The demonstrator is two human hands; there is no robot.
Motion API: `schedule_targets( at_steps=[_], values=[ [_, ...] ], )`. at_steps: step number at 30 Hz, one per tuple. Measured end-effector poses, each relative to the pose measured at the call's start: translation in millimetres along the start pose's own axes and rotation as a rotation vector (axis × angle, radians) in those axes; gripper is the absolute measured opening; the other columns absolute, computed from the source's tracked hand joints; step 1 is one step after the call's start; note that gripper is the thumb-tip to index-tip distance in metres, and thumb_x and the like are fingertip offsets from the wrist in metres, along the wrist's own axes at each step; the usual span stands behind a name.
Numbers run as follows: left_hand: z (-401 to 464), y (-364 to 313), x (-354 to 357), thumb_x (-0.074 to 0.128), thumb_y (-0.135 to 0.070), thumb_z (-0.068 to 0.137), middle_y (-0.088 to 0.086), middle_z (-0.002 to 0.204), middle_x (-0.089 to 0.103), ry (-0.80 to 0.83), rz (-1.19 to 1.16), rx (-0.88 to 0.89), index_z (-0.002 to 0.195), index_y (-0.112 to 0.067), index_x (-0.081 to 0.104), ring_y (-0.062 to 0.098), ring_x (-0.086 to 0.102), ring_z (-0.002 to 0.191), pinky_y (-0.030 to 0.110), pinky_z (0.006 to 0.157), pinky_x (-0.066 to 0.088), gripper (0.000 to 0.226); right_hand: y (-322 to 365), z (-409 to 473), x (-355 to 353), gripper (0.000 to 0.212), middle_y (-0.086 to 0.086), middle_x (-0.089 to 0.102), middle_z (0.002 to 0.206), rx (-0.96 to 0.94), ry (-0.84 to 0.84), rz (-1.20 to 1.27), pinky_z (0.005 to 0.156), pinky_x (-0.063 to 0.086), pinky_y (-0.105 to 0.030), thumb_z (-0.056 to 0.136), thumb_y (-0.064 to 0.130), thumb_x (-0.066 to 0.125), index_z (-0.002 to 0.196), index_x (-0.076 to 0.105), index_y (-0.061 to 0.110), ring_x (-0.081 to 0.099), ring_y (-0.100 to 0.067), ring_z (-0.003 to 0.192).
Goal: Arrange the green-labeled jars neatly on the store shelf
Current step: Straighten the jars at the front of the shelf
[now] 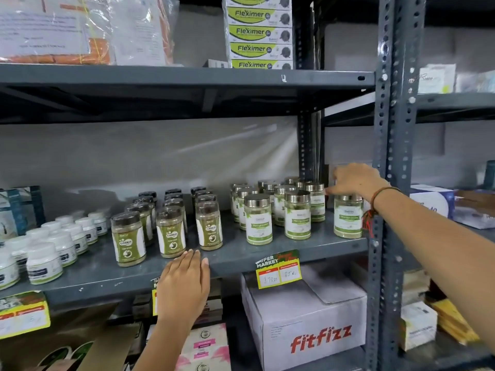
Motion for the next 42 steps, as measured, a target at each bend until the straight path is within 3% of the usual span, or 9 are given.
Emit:
schedule_targets(
  at_steps=[3,7,17,25,32,36,38,42],
  values=[
    [0.3,0.0,0.4,0.042,-0.034,0.092,0.012,0.103,0.073,-0.003,0.006,0.003,0.104,-0.005,0.072,0.025,0.067,0.099,0.040,0.090,0.049,0.044,-4.4,6.0,9.7,0.068,-0.009,0.063,0.126,0.037,0.055,-0.106,0.096,0.049,-0.046,0.085,0.069,0.055,0.126,0.064,0.016,0.057,-0.032,0.120],
    [-0.2,1.3,2.3,0.041,-0.036,0.092,0.011,0.105,0.072,0.003,0.012,-0.008,0.105,-0.006,0.072,0.025,0.067,0.100,0.040,0.090,0.048,0.045,-8.0,10.7,14.4,0.064,-0.006,0.063,0.124,0.065,0.043,-0.137,0.095,0.050,-0.044,0.084,0.064,0.060,0.129,0.064,0.018,0.059,-0.029,0.118],
    [-0.2,2.5,4.1,0.038,-0.039,0.093,0.009,0.108,0.072,0.028,0.003,-0.025,0.108,-0.007,0.071,0.024,0.066,0.103,0.041,0.092,0.048,0.048,-5.7,31.0,25.1,0.053,-0.007,0.068,0.112,-0.049,0.063,0.022,0.089,0.055,-0.040,0.080,0.060,0.067,0.114,0.068,0.018,0.062,-0.026,0.098],
    [-0.5,1.1,1.4,0.037,-0.038,0.093,0.009,0.106,0.072,0.043,0.007,-0.033,0.106,-0.007,0.072,0.024,0.067,0.100,0.041,0.091,0.049,0.049,-4.3,41.4,31.7,0.057,-0.003,0.067,0.122,-0.095,0.066,0.139,0.094,0.053,-0.040,0.076,0.059,0.073,0.122,0.065,0.025,0.063,-0.027,0.109],
    [-0.6,0.3,1.1,0.037,-0.038,0.094,0.011,0.107,0.072,0.044,-0.006,-0.025,0.107,-0.005,0.071,0.025,0.066,0.102,0.041,0.091,0.048,0.049,-6.9,41.6,31.4,0.055,-0.001,0.067,0.118,-0.101,0.073,0.156,0.089,0.057,-0.043,0.074,0.063,0.072,0.116,0.065,0.027,0.063,-0.025,0.101],
    [-0.4,0.1,-0.2,0.038,-0.037,0.093,0.011,0.107,0.072,0.040,-0.004,-0.027,0.107,-0.005,0.071,0.025,0.066,0.102,0.041,0.091,0.047,0.048,-5.7,39.2,32.9,0.071,-0.006,0.061,0.137,-0.122,0.092,0.139,0.100,0.049,-0.042,0.080,0.061,0.068,0.139,0.054,0.026,0.059,-0.030,0.121],
    [-0.8,0.0,-0.2,0.038,-0.038,0.093,0.011,0.107,0.072,0.043,-0.004,-0.027,0.107,-0.005,0.071,0.025,0.066,0.102,0.041,0.091,0.047,0.048,-0.2,34.7,27.2,0.072,-0.010,0.059,0.140,-0.155,0.025,0.183,0.100,0.049,-0.043,0.085,0.058,0.064,0.146,0.046,0.024,0.058,-0.032,0.124],
    [-0.9,-0.5,0.3,0.037,-0.037,0.094,0.011,0.107,0.072,0.044,-0.001,-0.023,0.108,-0.004,0.071,0.025,0.066,0.103,0.041,0.092,0.047,0.050,24.3,22.9,11.0,0.068,-0.009,0.068,0.129,-0.295,-0.156,0.335,0.095,0.053,-0.042,0.089,0.066,0.052,0.141,0.054,0.021,0.063,-0.029,0.117]
  ],
)
Point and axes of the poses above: each hand's wrist, its own z-axis towards the middle knuckle, its own x-axis out of the palm, y = z × x, the point moved 5 cm from there along z, towards the middle knuckle
